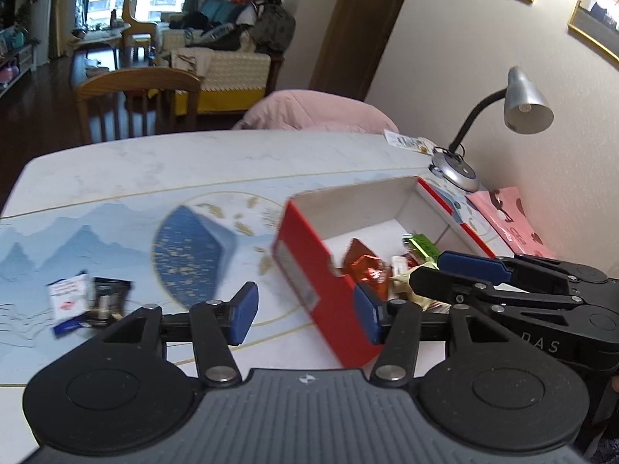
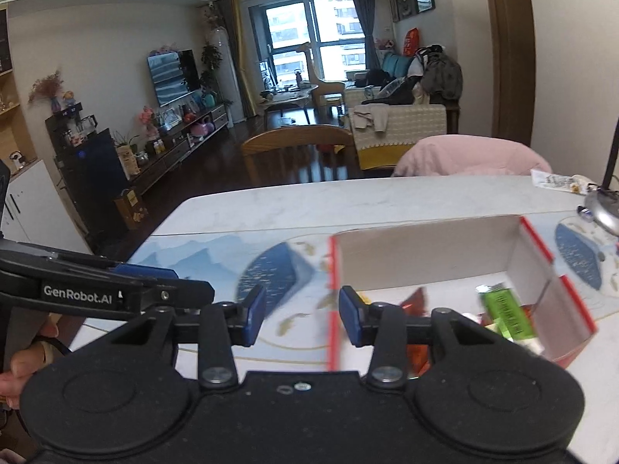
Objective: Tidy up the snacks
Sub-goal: 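Withdraw both tools from the box toward the last two packets, then grasp the white biscuit packet with the left gripper while the right grasps the black packet, then carry the white biscuit packet and black packet over into the red box, then open both grippers to release the packets inside the box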
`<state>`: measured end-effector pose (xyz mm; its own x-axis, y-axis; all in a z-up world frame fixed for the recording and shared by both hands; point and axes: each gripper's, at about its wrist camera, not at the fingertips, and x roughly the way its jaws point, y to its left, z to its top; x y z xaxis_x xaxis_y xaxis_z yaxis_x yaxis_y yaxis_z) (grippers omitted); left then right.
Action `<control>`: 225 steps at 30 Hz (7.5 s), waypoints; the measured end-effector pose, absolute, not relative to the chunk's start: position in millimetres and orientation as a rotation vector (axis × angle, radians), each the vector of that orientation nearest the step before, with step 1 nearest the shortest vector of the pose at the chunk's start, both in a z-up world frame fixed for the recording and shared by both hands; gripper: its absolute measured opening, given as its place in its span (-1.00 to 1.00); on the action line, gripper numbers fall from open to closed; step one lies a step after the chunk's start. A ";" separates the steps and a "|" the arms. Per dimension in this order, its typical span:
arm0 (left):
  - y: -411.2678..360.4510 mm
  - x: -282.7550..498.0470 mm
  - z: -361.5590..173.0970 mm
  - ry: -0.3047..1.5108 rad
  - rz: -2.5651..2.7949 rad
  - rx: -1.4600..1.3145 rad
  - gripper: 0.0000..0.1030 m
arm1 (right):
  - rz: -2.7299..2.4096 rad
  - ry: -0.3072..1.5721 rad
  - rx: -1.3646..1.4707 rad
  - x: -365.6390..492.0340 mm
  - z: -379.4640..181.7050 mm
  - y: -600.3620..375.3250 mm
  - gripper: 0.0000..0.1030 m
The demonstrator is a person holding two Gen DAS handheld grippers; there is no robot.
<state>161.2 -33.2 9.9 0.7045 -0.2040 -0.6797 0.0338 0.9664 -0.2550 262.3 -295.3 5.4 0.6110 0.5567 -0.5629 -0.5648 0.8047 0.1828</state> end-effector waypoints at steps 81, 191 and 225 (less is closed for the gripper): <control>205.1 257.8 -136.0 1.205 0.324 -0.561 0.93 | 0.669 1.145 -0.090 373.8 -132.9 -61.8 -0.31; -195.6 325.6 -73.7 1.208 -0.137 -0.165 -0.08 | 0.350 0.993 0.061 406.1 -83.3 -425.0 -0.31; -153.0 255.7 -11.9 0.974 -0.209 -0.156 0.22 | 0.415 0.808 0.094 342.6 -27.3 -407.3 -0.13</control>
